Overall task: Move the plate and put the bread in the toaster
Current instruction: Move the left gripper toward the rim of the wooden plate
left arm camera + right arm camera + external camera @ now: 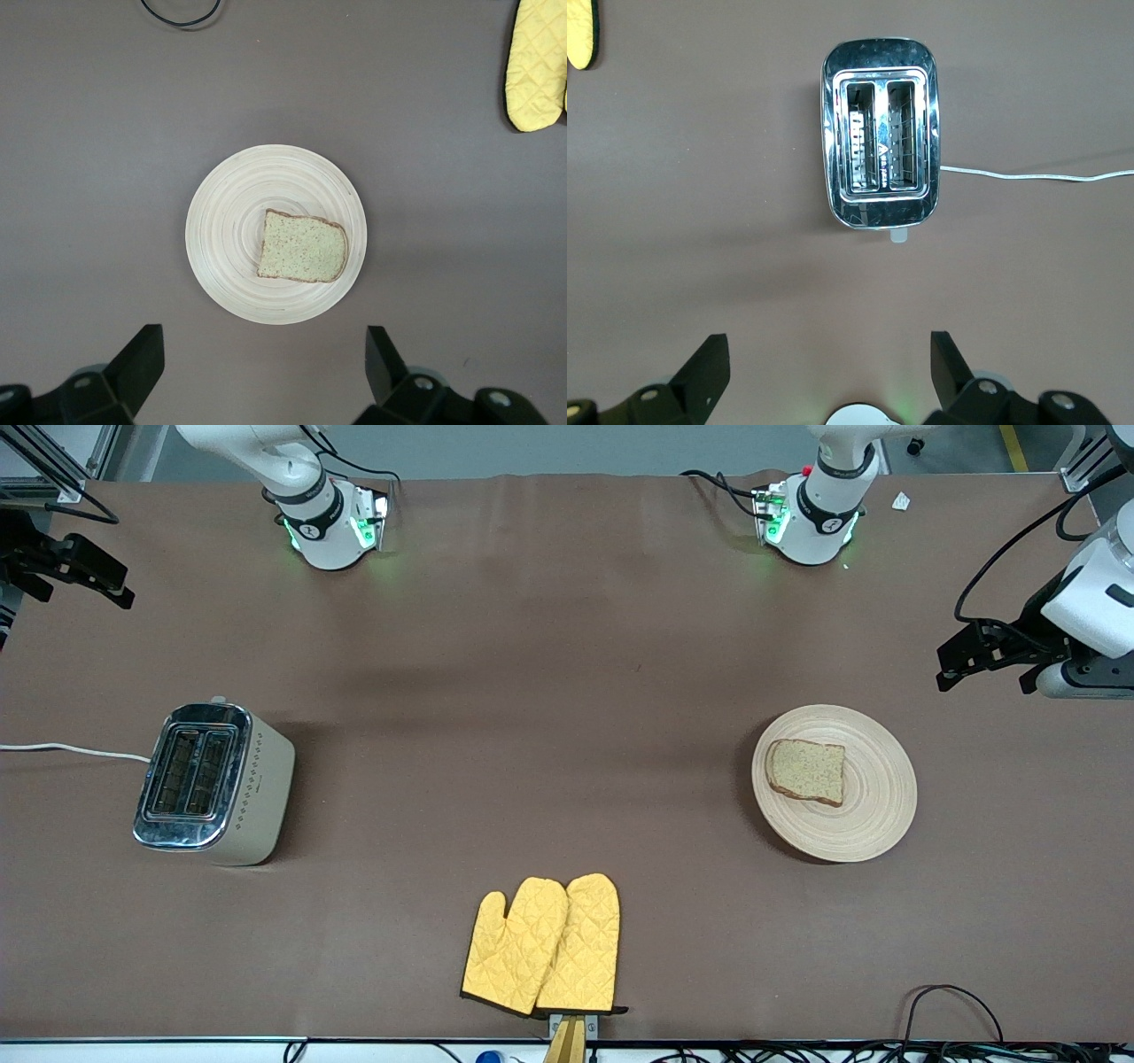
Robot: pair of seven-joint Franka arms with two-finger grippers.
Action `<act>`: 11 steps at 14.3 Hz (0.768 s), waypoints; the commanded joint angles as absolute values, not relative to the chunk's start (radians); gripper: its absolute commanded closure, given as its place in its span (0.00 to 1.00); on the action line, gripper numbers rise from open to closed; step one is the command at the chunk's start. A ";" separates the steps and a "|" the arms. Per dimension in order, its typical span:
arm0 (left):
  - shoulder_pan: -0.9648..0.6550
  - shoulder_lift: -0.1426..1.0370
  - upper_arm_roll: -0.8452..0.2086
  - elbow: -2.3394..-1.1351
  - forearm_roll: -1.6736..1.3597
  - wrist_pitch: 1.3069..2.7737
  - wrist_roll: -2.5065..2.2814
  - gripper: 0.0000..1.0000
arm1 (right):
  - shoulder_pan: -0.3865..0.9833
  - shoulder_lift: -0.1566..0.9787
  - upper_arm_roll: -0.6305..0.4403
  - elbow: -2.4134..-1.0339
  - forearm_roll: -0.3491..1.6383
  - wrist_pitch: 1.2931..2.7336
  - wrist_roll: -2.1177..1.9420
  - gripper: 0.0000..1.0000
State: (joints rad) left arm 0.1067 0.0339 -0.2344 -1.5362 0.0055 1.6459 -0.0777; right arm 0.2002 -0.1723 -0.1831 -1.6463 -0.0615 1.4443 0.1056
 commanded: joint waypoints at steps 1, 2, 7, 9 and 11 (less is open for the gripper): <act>0.112 0.041 -0.239 -1.522 0.025 1.625 -0.068 0.00 | 0.199 -0.169 -0.183 -1.641 -0.051 1.447 0.110 0.00; 0.115 0.041 -0.241 -1.519 0.026 1.624 -0.071 0.00 | 0.199 -0.170 -0.183 -1.641 -0.051 1.447 0.110 0.00; 0.159 0.077 -0.233 -1.529 0.002 1.556 -0.061 0.00 | 0.199 -0.170 -0.183 -1.641 -0.051 1.447 0.110 0.00; 0.257 0.124 -0.233 -1.531 -0.095 1.548 -0.042 0.00 | 0.199 -0.169 -0.183 -1.641 -0.051 1.447 0.110 0.00; 0.395 0.226 -0.233 -1.529 -0.211 1.548 0.157 0.00 | 0.199 -0.169 -0.183 -1.641 -0.051 1.447 0.110 0.00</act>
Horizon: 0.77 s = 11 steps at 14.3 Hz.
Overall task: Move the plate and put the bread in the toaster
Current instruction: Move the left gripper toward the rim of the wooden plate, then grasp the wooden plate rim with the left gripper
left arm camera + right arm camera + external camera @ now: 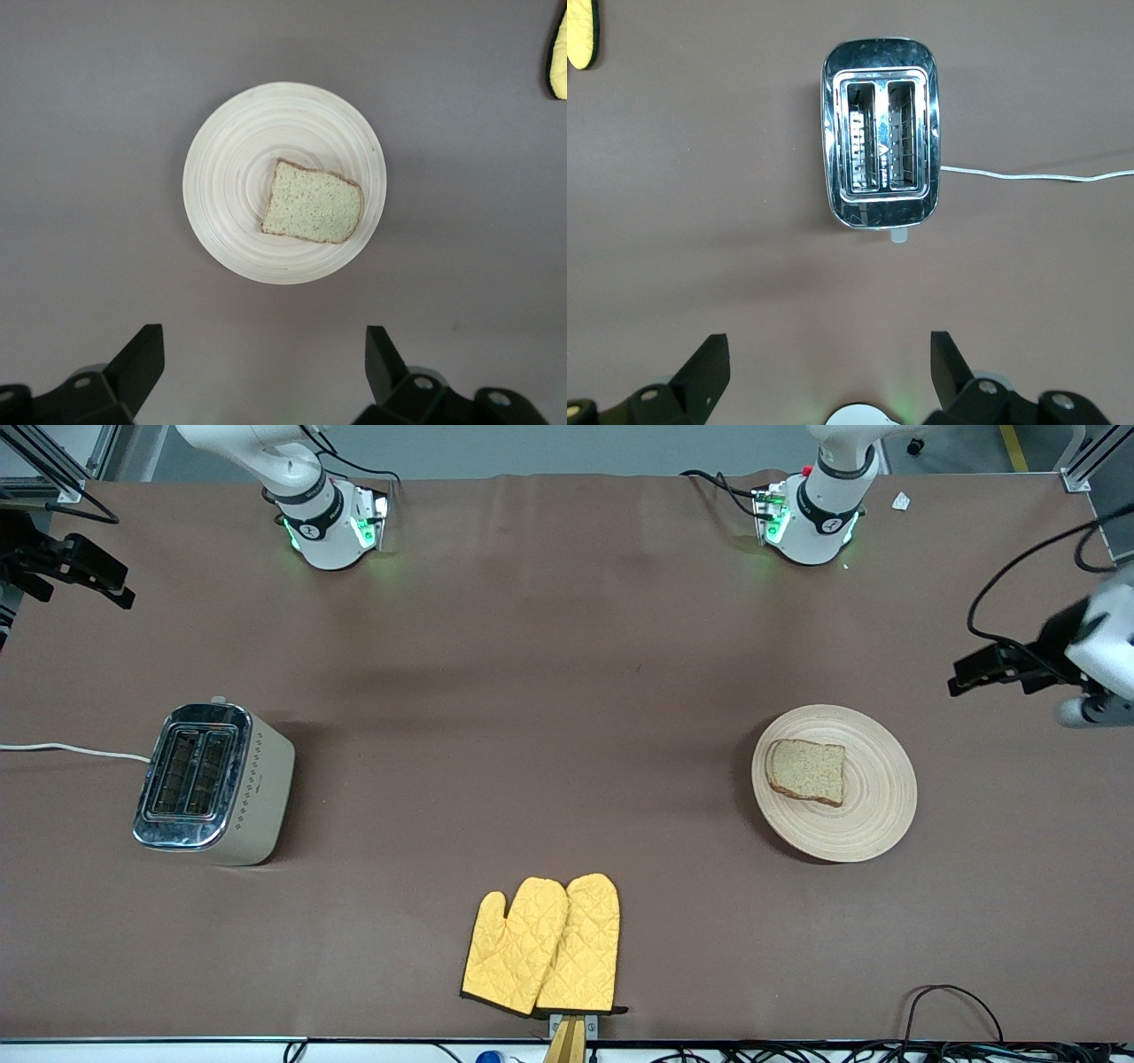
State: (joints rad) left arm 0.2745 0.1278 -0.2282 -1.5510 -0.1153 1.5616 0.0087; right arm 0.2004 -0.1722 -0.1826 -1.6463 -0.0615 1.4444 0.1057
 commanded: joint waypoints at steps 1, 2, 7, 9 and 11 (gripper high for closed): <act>0.466 0.291 -0.233 -1.526 -0.262 1.551 0.242 0.00 | 0.199 -0.169 -0.183 -1.641 -0.051 1.447 0.110 0.00; 0.518 0.349 -0.233 -1.523 -0.290 1.555 0.294 0.00 | 0.199 -0.169 -0.183 -1.641 -0.051 1.447 0.110 0.00; 0.629 0.679 -0.235 -1.519 -0.445 1.633 0.507 0.00 | 0.199 -0.169 -0.183 -1.643 -0.051 1.447 0.110 0.00; 0.629 0.736 -0.235 -1.522 -0.497 1.647 0.535 0.00 | 0.199 -0.169 -0.183 -1.643 -0.051 1.447 0.110 0.00; 0.620 0.779 -0.239 -1.529 -0.534 1.649 0.538 0.00 | 0.199 -0.169 -0.183 -1.643 -0.051 1.447 0.110 0.00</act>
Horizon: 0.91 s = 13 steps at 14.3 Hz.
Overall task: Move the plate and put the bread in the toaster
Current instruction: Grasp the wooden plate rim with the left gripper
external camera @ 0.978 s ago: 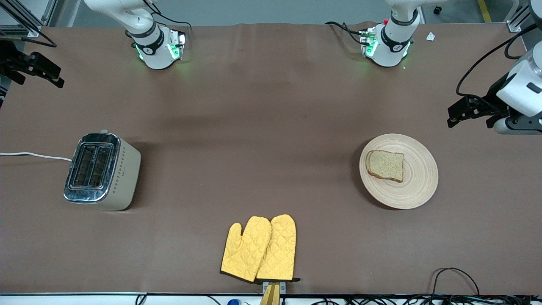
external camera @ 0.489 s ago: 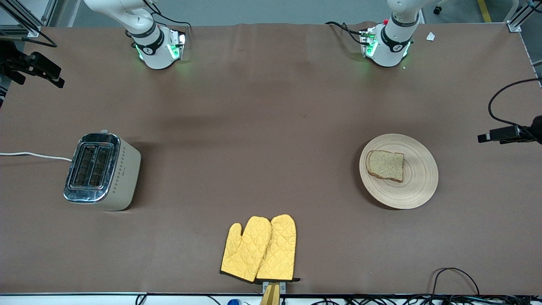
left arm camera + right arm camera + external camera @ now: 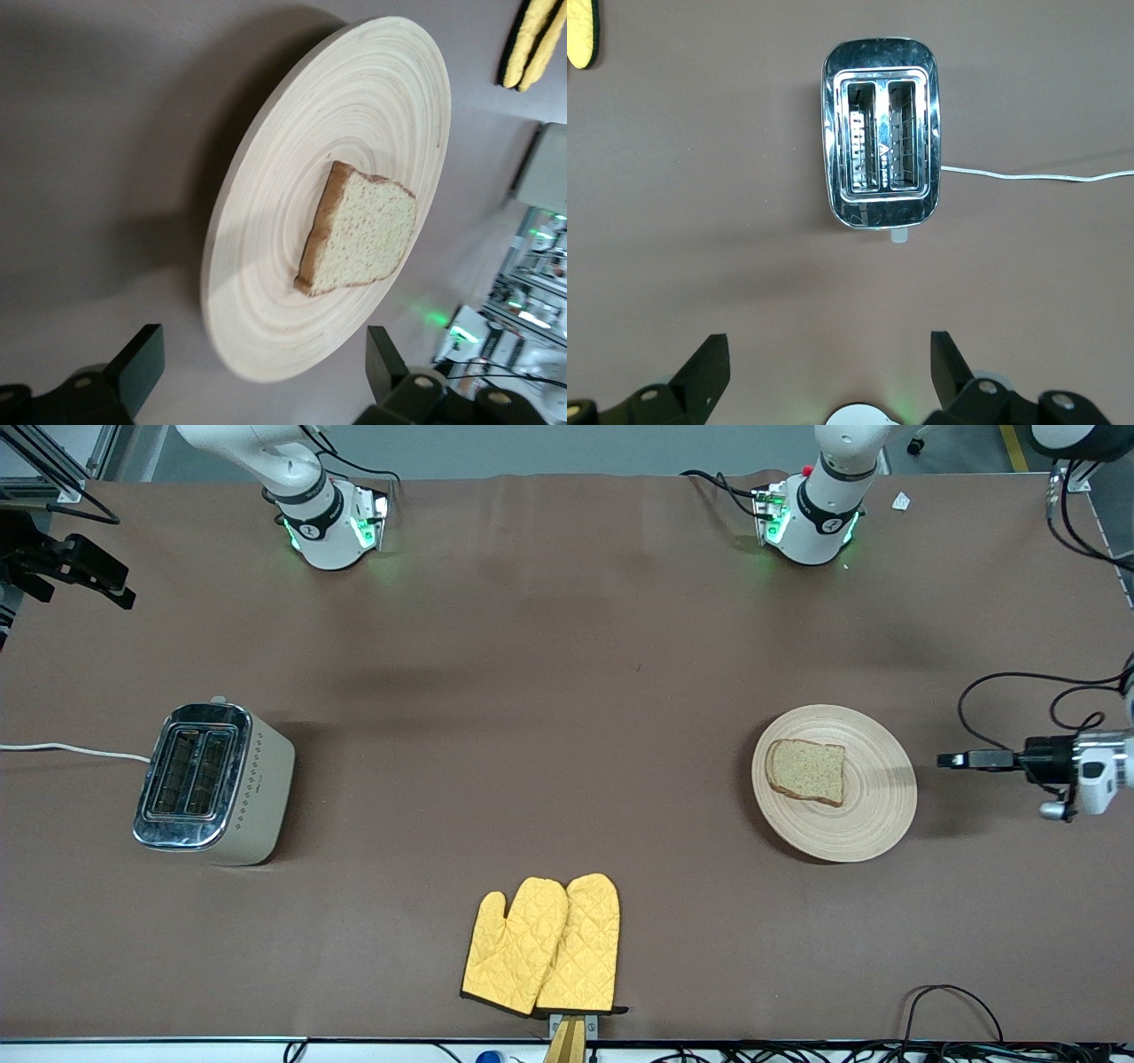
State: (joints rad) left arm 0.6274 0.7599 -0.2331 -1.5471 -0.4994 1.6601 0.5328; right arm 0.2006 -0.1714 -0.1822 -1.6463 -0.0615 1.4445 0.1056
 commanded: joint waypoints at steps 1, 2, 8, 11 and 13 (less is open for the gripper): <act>0.617 0.805 -0.241 -1.526 -0.538 1.654 0.541 0.00 | 0.199 -0.169 -0.183 -1.641 -0.051 1.447 0.110 0.00; 0.615 0.825 -0.244 -1.526 -0.538 1.672 0.551 0.00 | 0.199 -0.169 -0.183 -1.641 -0.051 1.447 0.110 0.00; 0.617 0.865 -0.242 -1.523 -0.537 1.703 0.612 0.00 | 0.198 -0.169 -0.183 -1.641 -0.049 1.447 0.110 0.00; 0.612 0.893 -0.244 -1.523 -0.564 1.712 0.615 0.22 | 0.198 -0.169 -0.183 -1.641 -0.049 1.447 0.110 0.00; 0.603 0.893 -0.244 -1.522 -0.566 1.712 0.615 0.51 | 0.196 -0.169 -0.183 -1.640 -0.049 1.447 0.110 0.00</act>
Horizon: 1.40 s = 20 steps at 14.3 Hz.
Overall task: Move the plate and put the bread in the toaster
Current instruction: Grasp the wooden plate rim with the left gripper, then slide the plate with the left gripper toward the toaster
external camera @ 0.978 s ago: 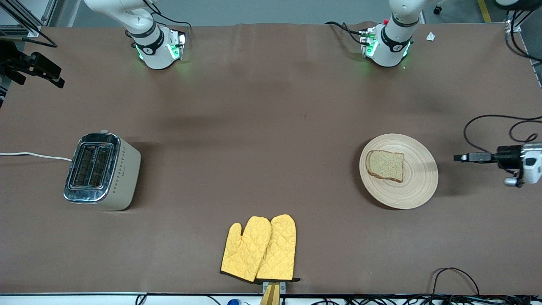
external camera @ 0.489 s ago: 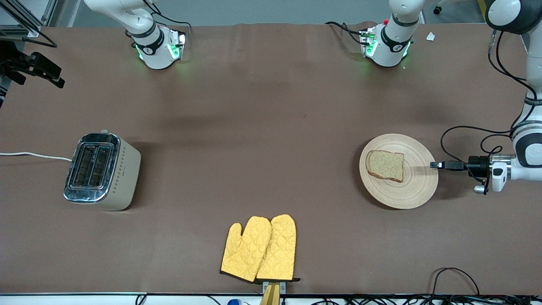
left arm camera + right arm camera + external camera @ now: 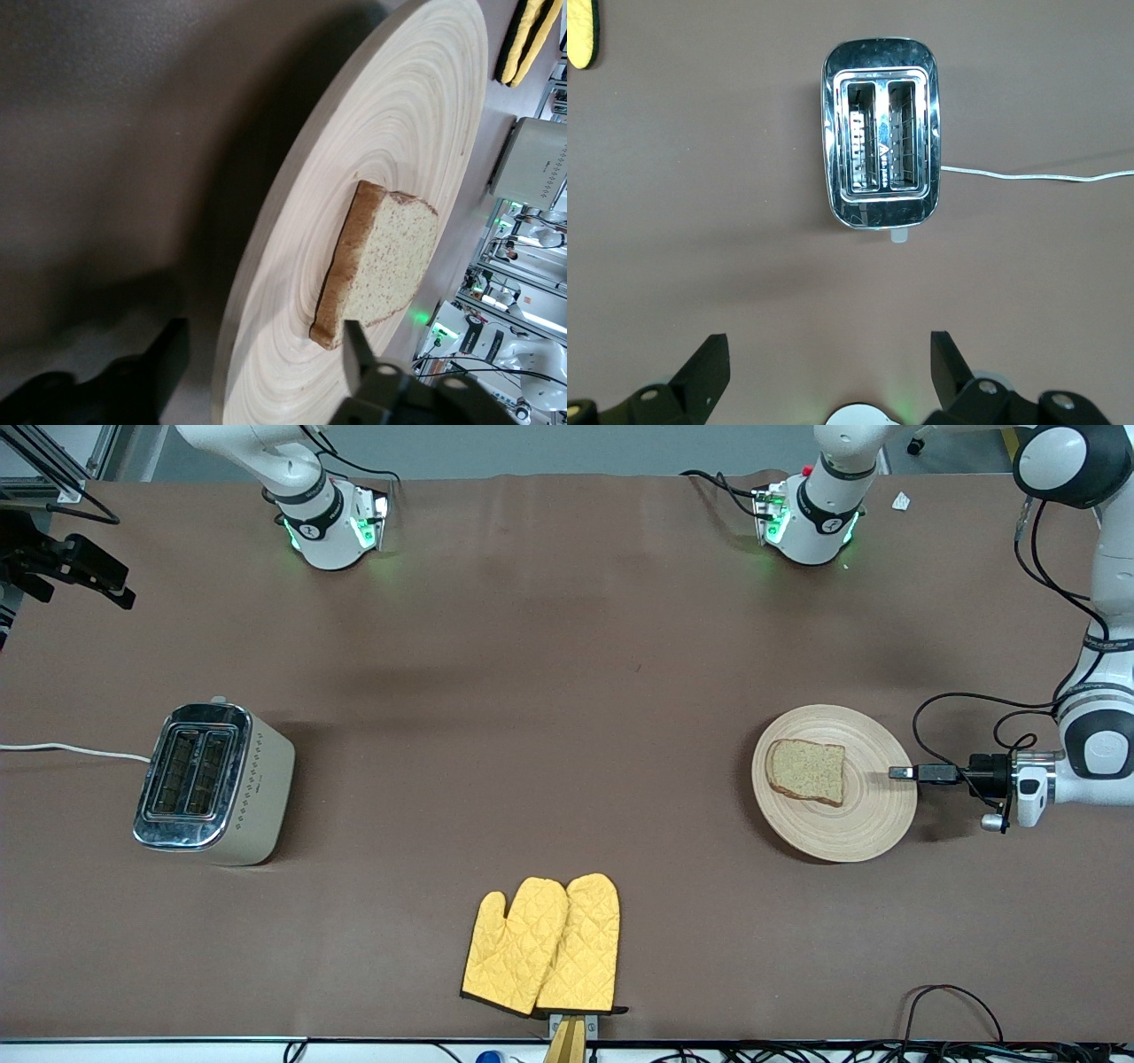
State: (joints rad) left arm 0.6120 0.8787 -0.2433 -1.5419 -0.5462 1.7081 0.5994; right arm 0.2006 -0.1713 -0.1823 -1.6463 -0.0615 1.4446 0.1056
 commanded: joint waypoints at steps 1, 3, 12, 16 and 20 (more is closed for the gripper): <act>0.603 0.893 -0.242 -1.522 -0.565 1.712 0.612 0.51 | 0.196 -0.169 -0.183 -1.640 -0.049 1.447 0.110 0.00; 0.601 0.893 -0.242 -1.522 -0.563 1.713 0.607 0.51 | 0.196 -0.167 -0.183 -1.640 -0.049 1.447 0.110 0.00; 0.603 0.890 -0.242 -1.520 -0.557 1.727 0.614 0.91 | 0.196 -0.167 -0.183 -1.640 -0.049 1.447 0.110 0.00; 0.595 0.873 -0.290 -1.502 -0.557 1.726 0.595 0.97 | 0.196 -0.167 -0.183 -1.640 -0.048 1.453 0.110 0.00; 0.507 0.859 -0.359 -1.453 -0.552 1.726 0.578 0.99 | 0.195 -0.166 -0.183 -1.640 -0.048 1.454 0.110 0.00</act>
State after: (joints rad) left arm 0.5698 0.8794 -0.3398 -1.4824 -0.5534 1.7306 0.6000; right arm 0.2005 -0.1713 -0.1827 -1.6464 -0.0614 1.4497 0.1057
